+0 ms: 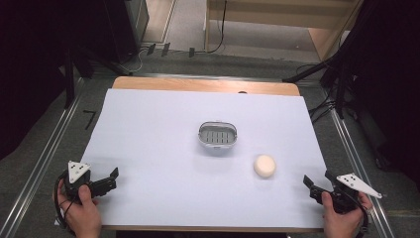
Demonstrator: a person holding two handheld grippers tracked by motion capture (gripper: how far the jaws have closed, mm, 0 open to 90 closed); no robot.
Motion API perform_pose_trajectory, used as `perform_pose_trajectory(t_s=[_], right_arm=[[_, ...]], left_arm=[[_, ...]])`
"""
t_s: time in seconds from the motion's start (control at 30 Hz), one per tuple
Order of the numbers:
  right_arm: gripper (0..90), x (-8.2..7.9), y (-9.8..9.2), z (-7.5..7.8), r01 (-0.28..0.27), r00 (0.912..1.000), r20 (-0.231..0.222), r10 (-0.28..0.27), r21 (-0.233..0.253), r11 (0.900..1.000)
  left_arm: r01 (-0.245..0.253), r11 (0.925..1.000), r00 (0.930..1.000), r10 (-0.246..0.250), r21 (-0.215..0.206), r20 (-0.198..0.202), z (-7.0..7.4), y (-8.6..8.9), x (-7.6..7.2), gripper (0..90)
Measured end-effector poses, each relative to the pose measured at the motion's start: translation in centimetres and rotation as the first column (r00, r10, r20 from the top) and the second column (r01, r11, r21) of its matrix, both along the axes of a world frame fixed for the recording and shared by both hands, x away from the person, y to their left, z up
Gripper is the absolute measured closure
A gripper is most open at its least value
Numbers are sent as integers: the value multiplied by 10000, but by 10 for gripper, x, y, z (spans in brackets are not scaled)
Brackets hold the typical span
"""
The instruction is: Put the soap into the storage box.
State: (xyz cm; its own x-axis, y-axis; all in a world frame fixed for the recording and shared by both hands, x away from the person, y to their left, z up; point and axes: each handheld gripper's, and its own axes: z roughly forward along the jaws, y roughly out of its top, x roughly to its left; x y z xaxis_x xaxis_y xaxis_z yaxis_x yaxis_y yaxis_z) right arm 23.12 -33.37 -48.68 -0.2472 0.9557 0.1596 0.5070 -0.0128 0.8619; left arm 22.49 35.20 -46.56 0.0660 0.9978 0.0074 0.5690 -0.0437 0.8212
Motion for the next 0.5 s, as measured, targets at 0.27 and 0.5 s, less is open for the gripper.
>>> perform_pose_trajectory(t_s=[0.27,0.5], right_arm=[[202,7,5,4,-614,9961,-644,610,-37,9981],[220,15,25,17,-2026,9692,-1573,1893,-732,9765]], left_arm=[[24,9999,10000,-24,150,-25,0,-2,0,1],[89,9994,10000,-90,341,33,0,-4,-1,1]])
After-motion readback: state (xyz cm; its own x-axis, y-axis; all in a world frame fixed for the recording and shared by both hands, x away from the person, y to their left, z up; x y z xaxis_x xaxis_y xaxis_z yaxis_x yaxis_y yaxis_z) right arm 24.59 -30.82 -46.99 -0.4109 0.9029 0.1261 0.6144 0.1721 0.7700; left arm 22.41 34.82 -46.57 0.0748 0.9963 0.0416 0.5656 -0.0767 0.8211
